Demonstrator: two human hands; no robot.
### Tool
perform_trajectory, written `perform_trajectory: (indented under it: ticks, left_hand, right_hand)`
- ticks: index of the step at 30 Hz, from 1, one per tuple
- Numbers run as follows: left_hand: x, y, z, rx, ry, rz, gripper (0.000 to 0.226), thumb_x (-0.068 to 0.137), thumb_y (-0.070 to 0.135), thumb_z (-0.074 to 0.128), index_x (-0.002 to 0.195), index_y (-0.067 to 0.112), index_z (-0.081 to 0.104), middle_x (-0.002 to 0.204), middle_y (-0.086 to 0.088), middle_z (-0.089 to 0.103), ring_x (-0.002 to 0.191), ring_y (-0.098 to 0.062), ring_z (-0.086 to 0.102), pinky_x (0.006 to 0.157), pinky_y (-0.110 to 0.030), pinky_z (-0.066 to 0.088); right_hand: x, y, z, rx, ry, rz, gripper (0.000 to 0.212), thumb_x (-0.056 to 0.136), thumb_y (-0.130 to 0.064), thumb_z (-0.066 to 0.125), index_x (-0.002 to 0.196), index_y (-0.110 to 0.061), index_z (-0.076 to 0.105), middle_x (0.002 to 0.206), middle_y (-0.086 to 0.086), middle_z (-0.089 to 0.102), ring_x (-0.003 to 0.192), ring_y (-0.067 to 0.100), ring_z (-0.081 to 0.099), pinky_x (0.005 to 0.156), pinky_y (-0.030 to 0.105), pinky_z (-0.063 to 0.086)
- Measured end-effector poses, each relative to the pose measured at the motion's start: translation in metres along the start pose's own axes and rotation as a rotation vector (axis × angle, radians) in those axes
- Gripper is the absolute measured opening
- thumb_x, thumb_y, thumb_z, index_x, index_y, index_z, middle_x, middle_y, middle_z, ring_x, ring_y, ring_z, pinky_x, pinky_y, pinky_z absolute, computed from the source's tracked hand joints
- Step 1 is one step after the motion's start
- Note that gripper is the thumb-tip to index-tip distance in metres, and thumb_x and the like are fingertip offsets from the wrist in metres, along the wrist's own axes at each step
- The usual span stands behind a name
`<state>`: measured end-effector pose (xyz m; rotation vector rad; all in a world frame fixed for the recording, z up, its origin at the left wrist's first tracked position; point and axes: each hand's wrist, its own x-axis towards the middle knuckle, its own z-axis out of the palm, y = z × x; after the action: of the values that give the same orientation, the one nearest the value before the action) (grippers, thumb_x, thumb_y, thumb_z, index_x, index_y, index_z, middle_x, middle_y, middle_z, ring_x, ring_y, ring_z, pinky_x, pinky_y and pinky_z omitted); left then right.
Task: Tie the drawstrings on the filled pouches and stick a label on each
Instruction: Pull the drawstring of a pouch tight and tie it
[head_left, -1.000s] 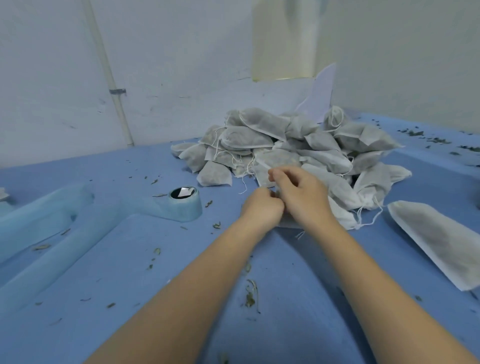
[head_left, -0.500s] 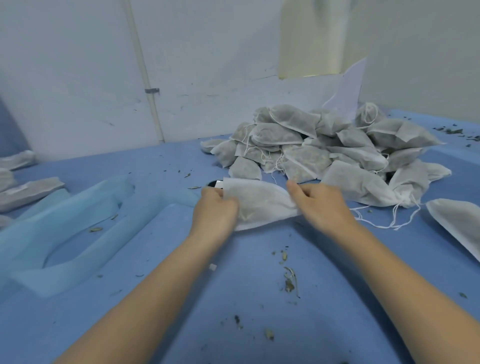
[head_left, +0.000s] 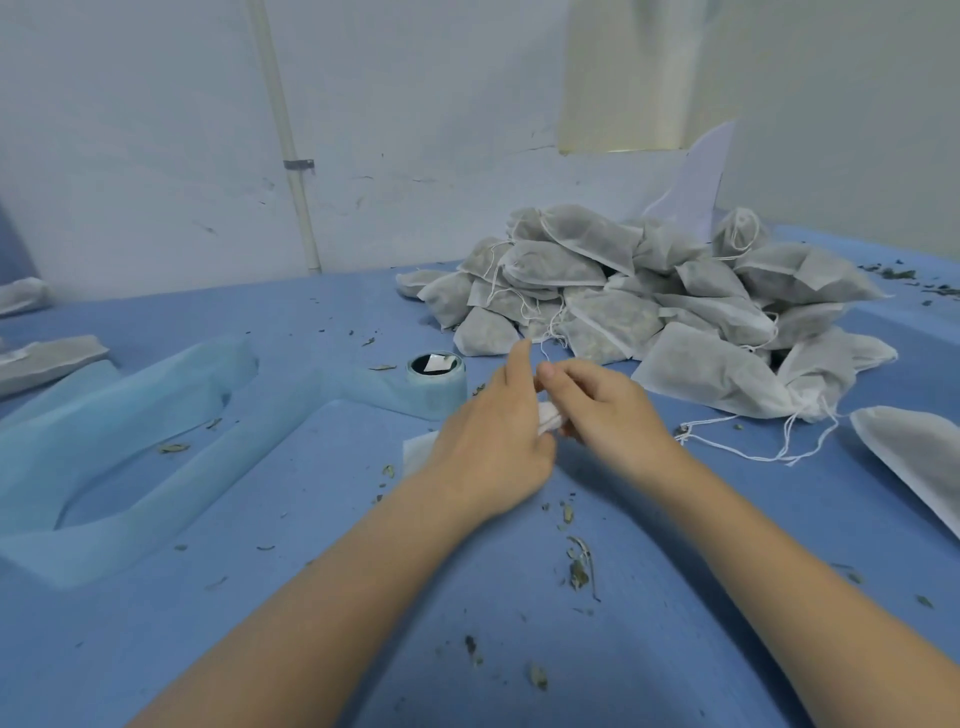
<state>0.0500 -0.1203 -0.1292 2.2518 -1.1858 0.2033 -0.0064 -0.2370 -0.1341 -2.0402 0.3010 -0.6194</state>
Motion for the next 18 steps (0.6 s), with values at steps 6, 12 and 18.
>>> perform_trajectory:
  ticks: [6, 12, 18]
  left_hand:
    - [-0.007, -0.013, -0.007, 0.158, 0.073, 0.057, 0.052, 0.09, 0.051, 0.045, 0.136, 0.028, 0.035, 0.102, -0.002, 0.061, 0.098, -0.025, 0.057, 0.068, -0.031, 0.035]
    - [-0.008, -0.021, -0.014, 0.27, 0.146, 0.136, 0.029, 0.1, 0.038, 0.028, 0.102, 0.02, 0.051, 0.089, 0.0, 0.057, 0.089, -0.024, 0.053, 0.066, -0.032, 0.032]
    - [-0.003, -0.013, -0.011, -0.28, 0.117, -0.135, 0.014, 0.097, 0.018, 0.04, 0.09, 0.014, 0.051, 0.088, 0.002, 0.064, 0.081, -0.018, 0.056, 0.076, -0.028, 0.045]
  right_hand:
    - [0.004, 0.005, -0.011, -0.072, 0.088, 0.027, 0.039, 0.093, -0.042, 0.056, 0.059, -0.024, 0.063, 0.049, -0.01, 0.051, 0.052, 0.006, 0.046, 0.061, 0.025, 0.039]
    - [0.002, -0.001, -0.009, -0.005, 0.001, 0.122, 0.052, 0.088, -0.045, 0.062, 0.042, -0.022, 0.053, 0.041, -0.011, 0.037, 0.04, 0.006, 0.03, 0.049, 0.02, 0.026]
    - [0.002, -0.009, 0.001, 0.781, -0.108, 0.435, 0.03, 0.09, -0.022, 0.051, 0.061, -0.014, 0.049, 0.046, -0.01, 0.024, 0.039, 0.006, 0.015, 0.037, 0.018, 0.01]
